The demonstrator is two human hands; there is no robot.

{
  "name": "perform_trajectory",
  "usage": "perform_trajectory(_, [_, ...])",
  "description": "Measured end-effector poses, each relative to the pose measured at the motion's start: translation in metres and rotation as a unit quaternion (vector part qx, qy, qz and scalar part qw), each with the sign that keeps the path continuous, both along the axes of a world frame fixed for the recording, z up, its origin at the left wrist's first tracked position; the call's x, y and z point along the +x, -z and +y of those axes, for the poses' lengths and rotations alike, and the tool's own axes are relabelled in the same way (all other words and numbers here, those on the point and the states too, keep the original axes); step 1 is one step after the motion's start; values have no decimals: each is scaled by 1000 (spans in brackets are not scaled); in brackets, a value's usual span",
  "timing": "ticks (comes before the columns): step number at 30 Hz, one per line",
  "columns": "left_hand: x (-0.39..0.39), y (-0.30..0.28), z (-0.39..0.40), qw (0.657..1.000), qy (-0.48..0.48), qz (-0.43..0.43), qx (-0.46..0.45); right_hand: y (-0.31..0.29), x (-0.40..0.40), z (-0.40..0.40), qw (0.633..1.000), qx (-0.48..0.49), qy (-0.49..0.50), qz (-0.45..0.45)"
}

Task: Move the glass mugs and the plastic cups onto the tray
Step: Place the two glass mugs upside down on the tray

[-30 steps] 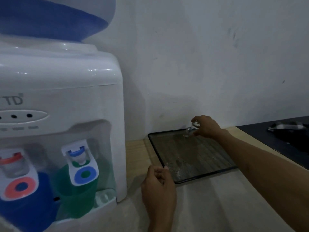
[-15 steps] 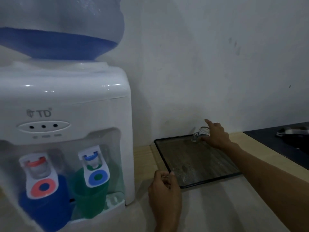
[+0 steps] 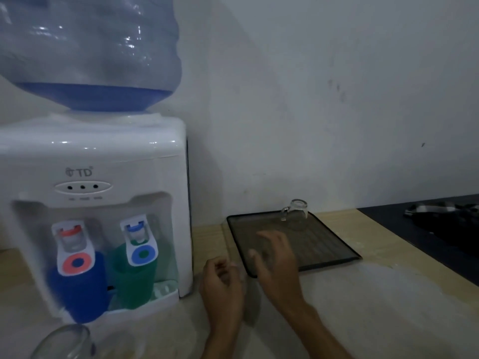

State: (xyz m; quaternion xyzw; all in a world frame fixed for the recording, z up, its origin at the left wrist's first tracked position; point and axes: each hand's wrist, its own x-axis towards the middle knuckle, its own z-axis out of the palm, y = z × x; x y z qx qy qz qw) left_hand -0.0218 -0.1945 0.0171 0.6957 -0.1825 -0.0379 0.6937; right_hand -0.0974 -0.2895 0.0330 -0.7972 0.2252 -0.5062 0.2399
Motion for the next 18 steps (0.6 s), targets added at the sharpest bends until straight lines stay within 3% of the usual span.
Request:
perform_trajectory(4, [-11,-4,34,999,-17,-41,-5,15,13,34,999,14,-41,-17])
perform_trajectory(7, [-6,-1,73,985,-37,-169,25,15,23,55,997,13,-72,-19])
perform_trajectory(12, [10,-2,128,921,-111,-368,61,12,40,93,993,3,-114,-29])
perform_trajectory(18, [31,-4,190,855,-240,-443,124,25,42,114,983,-74,-166,25])
